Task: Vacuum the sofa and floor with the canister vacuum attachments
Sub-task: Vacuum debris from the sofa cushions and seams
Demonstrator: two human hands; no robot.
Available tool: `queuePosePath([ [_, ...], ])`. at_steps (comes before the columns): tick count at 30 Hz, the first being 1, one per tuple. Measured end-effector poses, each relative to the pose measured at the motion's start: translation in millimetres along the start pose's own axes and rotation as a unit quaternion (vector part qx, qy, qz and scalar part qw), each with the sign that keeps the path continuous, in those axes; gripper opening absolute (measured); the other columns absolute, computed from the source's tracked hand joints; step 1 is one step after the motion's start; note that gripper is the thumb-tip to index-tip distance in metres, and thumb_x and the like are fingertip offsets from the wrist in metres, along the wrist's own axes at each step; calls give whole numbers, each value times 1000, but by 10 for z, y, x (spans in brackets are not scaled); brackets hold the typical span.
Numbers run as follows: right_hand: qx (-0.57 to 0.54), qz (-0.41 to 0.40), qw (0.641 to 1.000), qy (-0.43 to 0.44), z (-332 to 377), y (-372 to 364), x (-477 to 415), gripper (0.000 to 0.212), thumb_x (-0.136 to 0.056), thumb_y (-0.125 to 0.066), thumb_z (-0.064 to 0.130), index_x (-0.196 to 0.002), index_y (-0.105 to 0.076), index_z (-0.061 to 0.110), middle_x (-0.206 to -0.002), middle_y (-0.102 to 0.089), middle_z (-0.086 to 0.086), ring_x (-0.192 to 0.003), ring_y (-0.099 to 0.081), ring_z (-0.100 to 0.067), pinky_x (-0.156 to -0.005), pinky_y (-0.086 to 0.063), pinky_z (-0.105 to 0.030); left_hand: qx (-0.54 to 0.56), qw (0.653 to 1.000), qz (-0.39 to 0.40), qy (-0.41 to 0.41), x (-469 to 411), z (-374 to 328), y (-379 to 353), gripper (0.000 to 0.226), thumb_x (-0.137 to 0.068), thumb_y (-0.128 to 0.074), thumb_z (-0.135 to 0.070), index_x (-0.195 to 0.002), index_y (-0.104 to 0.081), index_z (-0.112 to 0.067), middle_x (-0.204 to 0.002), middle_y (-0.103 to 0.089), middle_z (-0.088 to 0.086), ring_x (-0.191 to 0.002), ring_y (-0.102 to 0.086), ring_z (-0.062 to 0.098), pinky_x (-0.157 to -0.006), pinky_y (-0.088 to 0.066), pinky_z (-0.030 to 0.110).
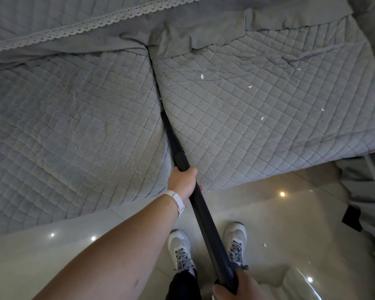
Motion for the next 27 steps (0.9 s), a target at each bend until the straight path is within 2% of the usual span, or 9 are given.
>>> queuePosePath([
  [1,-65,118,991,15,62,44,1,83,-39,-82,84,-113,-52,59,-92,-69,4,-111,-63,-17,-120,-29,-40,-1,1000,0,-1,-29,-8,5,21,-91,-57,-21,-111,-54,-15,-83,-58,10,-50,-62,20,-51,-50,27],
  [2,-114,168,978,42,429,340,205,57,-59,-81,73,-103,-50,55,-101,-65,9,-114,-58,-15,-119,-31,-33,1,1000,0,-3,-57,-16,7,22,-91,-57,-21,-112,-54,-16,-82,-58,10,-49,-62,20,-51,-51,27],
  [4,-157,139,977,28,1227,1271,659,26,-85,-60,61,-95,-39,49,-120,-58,16,-125,-51,-9,-121,-28,-29,9,1000,1,-4,-120,-28,10,24,-89,-58,-20,-113,-54,-15,-78,-58,9,-48,-61,20,-54,-51,29],
  [6,-156,138,977,51,1508,1527,753,29,-83,-58,63,-101,-40,48,-126,-59,13,-130,-52,-10,-120,-32,-31,20,1000,3,-3,-179,-44,9,22,-90,-59,-18,-110,-54,-12,-74,-56,9,-46,-58,20,-52,-51,28],
  [7,-168,163,972,6,1490,1458,692,31,-82,-61,62,-102,-43,46,-123,-60,13,-127,-54,-11,-118,-35,-30,24,1000,5,-3,-206,-53,7,21,-90,-58,-17,-110,-54,-11,-73,-55,9,-46,-58,20,-50,-50,27],
  [15,-185,150,971,15,1462,1493,633,28,-93,-62,49,-109,-45,34,-104,-57,14,-104,-57,-8,-95,-39,-14,11,1000,7,-3,-343,-131,2,23,-90,-58,-15,-112,-55,-9,-76,-56,11,-48,-58,21,-45,-49,24],
  [18,-153,176,972,28,1555,1498,604,28,-92,-61,48,-109,-49,30,-107,-58,10,-109,-60,-10,-99,-43,-21,5,1000,3,-1,-424,-197,10,22,-89,-58,-14,-111,-55,-9,-71,-55,8,-45,-57,21,-45,-49,25],
  [23,-155,198,968,20,1620,1476,514,20,-90,-63,43,-98,-54,27,-86,-56,15,-76,-53,6,-60,-36,-8,10,1000,8,6,-510,-267,10,26,-90,-59,-14,-115,-55,-8,-68,-54,7,-47,-57,21,-47,-51,25],
  [27,-153,196,969,5,1678,1495,505,20,-89,-64,44,-99,-54,29,-86,-57,16,-78,-54,4,-61,-37,-10,12,1000,9,5,-549,-266,18,29,-89,-60,-15,-117,-54,-10,-71,-55,7,-46,-57,21,-48,-51,27],
])
Point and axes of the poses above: each hand's wrist, its own x-axis away from the middle knuckle, its own y-axis out of the back of the hand, z = x × y, the point moved 6 cm from there along -x, towards the middle knuckle
